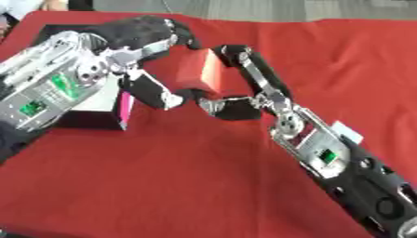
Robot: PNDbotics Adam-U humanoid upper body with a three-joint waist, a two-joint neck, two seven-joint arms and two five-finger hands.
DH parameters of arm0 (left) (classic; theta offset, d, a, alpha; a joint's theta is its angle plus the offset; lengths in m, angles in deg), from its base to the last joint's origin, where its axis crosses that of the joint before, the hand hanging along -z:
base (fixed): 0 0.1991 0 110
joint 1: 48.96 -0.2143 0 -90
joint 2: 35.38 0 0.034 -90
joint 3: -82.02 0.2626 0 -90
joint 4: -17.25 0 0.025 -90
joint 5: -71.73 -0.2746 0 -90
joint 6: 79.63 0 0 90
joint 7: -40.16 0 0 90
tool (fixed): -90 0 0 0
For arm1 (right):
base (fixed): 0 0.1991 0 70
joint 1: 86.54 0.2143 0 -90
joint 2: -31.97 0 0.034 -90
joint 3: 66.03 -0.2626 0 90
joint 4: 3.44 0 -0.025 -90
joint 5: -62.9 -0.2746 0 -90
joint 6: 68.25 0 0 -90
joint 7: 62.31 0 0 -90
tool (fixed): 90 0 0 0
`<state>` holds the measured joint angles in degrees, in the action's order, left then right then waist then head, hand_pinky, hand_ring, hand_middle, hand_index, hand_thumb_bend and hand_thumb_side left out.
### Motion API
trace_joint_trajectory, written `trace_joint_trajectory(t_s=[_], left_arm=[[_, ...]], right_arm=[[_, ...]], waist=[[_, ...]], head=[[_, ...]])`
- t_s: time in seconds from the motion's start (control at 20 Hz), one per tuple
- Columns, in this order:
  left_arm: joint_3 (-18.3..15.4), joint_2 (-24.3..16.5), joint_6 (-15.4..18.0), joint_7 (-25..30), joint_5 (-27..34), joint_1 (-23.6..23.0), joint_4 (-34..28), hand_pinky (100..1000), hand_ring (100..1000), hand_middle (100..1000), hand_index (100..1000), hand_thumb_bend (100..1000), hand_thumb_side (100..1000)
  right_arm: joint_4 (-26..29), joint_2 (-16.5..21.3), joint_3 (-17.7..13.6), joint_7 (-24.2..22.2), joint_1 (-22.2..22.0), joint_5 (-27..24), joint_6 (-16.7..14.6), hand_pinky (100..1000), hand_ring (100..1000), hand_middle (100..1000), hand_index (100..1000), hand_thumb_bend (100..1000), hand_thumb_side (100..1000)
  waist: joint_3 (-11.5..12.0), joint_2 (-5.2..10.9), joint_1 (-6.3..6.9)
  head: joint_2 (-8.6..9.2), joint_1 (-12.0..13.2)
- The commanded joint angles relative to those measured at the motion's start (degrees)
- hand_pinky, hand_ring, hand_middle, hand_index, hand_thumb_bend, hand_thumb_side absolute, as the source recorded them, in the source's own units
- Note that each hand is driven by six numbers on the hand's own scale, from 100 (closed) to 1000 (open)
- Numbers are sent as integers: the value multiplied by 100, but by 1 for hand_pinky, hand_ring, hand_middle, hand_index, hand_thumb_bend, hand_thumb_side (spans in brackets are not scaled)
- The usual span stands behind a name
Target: Pick up the objects with one hand, pass them to the other hand, and then place them into the box on the other side of the table.
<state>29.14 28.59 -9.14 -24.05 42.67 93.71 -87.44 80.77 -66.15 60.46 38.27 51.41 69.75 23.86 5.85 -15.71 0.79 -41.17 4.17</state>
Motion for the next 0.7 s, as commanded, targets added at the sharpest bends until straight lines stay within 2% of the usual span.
trace_joint_trajectory(t_s=[0.05, 0.3, 0.5, 0.7], left_arm=[[-128, -210, 28, -18, -14, 31, -48, 807, 852, 787, 870, 401, 316], [-145, -246, 89, -65, 111, -11, -37, 810, 851, 781, 865, 401, 350], [-133, -223, 38, -109, 171, -32, 16, 799, 839, 759, 847, 333, 359], [-108, -173, -38, -196, 226, -26, 85, 794, 833, 748, 839, 312, 366]], right_arm=[[41, 20, -11, -98, 128, 82, -43, 804, 639, 507, 583, 100, 100], [51, 64, -12, -235, 118, 139, -98, 805, 638, 507, 583, 100, 100], [71, 73, -18, -243, 116, 147, -122, 804, 638, 507, 583, 100, 100], [97, 76, -13, -247, 119, 159, -142, 805, 639, 507, 583, 100, 100]], waist=[[7, 160, 87], [2, 151, 88], [-3, 141, 87], [-8, 134, 84]], head=[[50, 17], [51, 15], [48, 12], [44, 13]])
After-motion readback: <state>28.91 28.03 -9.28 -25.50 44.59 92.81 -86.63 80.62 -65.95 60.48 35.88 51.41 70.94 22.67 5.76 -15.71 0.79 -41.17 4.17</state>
